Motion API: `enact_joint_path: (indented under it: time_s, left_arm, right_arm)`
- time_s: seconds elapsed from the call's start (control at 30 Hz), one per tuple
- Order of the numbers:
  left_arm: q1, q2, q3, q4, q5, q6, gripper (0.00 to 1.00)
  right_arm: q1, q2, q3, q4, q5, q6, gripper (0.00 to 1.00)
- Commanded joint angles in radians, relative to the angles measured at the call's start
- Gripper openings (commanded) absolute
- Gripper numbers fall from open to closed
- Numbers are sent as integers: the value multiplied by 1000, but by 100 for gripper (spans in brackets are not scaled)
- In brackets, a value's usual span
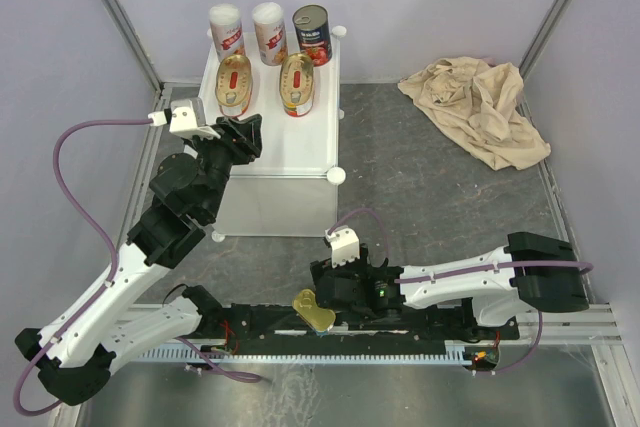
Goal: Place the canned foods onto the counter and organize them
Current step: Pick up the canned food from the center of the board.
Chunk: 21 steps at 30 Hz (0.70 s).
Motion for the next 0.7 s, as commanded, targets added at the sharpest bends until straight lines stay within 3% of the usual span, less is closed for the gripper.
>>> enact_joint_path:
  time_s: [0.0,0.67]
  left_arm:
    - [-4,-9,16,32,-22,4,58]
    - [-4,-31,-12,53,-22,2,58]
  right_arm:
    - [6,13,-7,30,-1,15,91]
    - [-4,67,-12,12,9,45,86]
